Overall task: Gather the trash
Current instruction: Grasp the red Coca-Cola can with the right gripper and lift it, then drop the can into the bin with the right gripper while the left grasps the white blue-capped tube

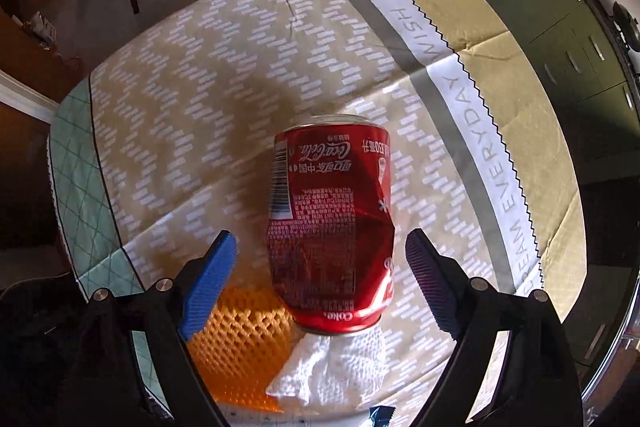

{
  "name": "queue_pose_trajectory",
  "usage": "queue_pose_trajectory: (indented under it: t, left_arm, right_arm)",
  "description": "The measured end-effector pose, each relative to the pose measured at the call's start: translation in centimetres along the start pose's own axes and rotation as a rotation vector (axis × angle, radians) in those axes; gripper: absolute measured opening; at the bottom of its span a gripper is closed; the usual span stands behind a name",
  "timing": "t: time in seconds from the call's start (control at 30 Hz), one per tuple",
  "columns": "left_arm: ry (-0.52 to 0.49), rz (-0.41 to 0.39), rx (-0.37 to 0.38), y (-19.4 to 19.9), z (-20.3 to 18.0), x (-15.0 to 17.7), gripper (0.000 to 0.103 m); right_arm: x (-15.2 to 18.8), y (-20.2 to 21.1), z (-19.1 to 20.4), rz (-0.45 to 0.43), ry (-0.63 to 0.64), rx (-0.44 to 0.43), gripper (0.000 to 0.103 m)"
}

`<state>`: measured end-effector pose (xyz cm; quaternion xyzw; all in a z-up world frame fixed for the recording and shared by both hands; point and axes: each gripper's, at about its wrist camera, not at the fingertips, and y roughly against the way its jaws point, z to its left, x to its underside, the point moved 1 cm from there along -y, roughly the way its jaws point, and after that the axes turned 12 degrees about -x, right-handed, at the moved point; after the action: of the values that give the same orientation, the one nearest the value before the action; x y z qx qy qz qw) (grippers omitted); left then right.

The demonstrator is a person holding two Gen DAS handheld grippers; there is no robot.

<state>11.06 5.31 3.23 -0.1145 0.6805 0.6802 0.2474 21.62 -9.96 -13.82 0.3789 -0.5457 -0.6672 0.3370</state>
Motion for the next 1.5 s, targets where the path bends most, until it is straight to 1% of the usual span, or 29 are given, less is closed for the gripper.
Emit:
queue_pose_trajectory:
  t: [0.07, 0.13, 0.2, 0.23, 0.33, 0.43, 0.57, 0.67, 0.77, 0.83, 0.87, 0.93, 1.03, 1.1, 1.17, 1.3, 1.37, 1.5]
  left_arm:
    - [-0.009, 0.008, 0.009, -0.5, -0.1, 0.1, 0.069]
    - [-0.016, 0.017, 0.018, -0.9, -0.3, 0.2, 0.070]
    - [-0.020, 0.029, 0.021, -1.4, -0.4, 0.2, 0.070]
    - [-0.024, 0.036, 0.023, -1.7, -0.6, 0.2, 0.070]
    - [-0.038, 0.051, 0.029, -2.4, -1.2, 0.1, 0.071]
    - [-0.071, 0.065, 0.045, -3.1, -2.6, -0.2, 0.071]
    - [-0.158, 0.087, 0.083, -4.3, -6.6, -1.0, 0.072]
    - [-0.250, 0.109, 0.118, -5.5, -10.5, -1.7, 0.074]
    - [-0.346, 0.142, 0.151, -7.3, -14.8, -2.5, 0.074]
    - [-0.411, 0.158, 0.164, -8.6, -17.4, -3.0, 0.074]
    - [-0.447, 0.166, 0.174, -9.3, -18.7, -3.1, 0.074]
    - [-0.530, 0.191, 0.178, -10.9, -21.3, -3.4, 0.074]
    - [-0.656, 0.246, 0.192, -13.5, -24.6, -3.2, 0.074]
    - [-0.722, 0.289, 0.199, -15.0, -26.6, -2.9, 0.072]
    - [-0.764, 0.324, 0.213, -16.2, -28.2, -2.6, 0.071]
    - [-0.817, 0.374, 0.213, -18.1, -30.3, -2.4, 0.062]
    - [-0.833, 0.393, 0.186, -19.0, -30.8, -2.3, 0.059]
    - [-0.845, 0.418, 0.138, -20.2, -30.7, -2.3, 0.059]
  right_arm:
    - [-0.5, -1.0, -0.1, 0.020, -0.002, 0.002, 0.086]
    - [-0.8, -1.9, -0.4, 0.037, -0.008, 0.024, 0.086]
    - [-0.8, -2.5, -1.0, 0.052, -0.023, 0.021, 0.080]
    - [-0.7, -2.7, -1.3, 0.058, -0.035, 0.021, 0.073]
    - [-0.6, -2.7, -2.3, 0.037, -0.075, 0.005, 0.071]
    - [-0.5, -2.1, -4.1, -0.002, -0.120, -0.011, 0.070]
    - [0.3, 0.2, -7.0, -0.082, -0.203, -0.058, 0.069]
    - [2.2, 3.3, -9.1, -0.162, -0.262, -0.100, 0.069]
    - [4.6, 6.5, -10.1, -0.235, -0.330, -0.112, 0.069]
    - [7.0, 8.7, -11.3, -0.270, -0.371, -0.102, 0.069]
    - [8.4, 10.0, -11.3, -0.282, -0.390, -0.081, 0.069]
    - [11.5, 12.2, -12.6, -0.301, -0.439, -0.042, 0.069]
    - [17.6, 15.4, -14.2, -0.318, -0.533, 0.011, 0.069]
    - [22.6, 16.9, -15.2, -0.322, -0.594, 0.036, 0.069]
    - [27.6, 17.6, -16.2, -0.324, -0.671, 0.056, 0.069]
    - [36.9, 17.8, -18.1, -0.333, -0.832, 0.065, 0.069]
    - [40.8, 17.2, -18.9, -0.343, -0.903, 0.057, 0.069]
    - [47.0, 15.3, -20.2, -0.364, -1.008, 0.026, 0.069]
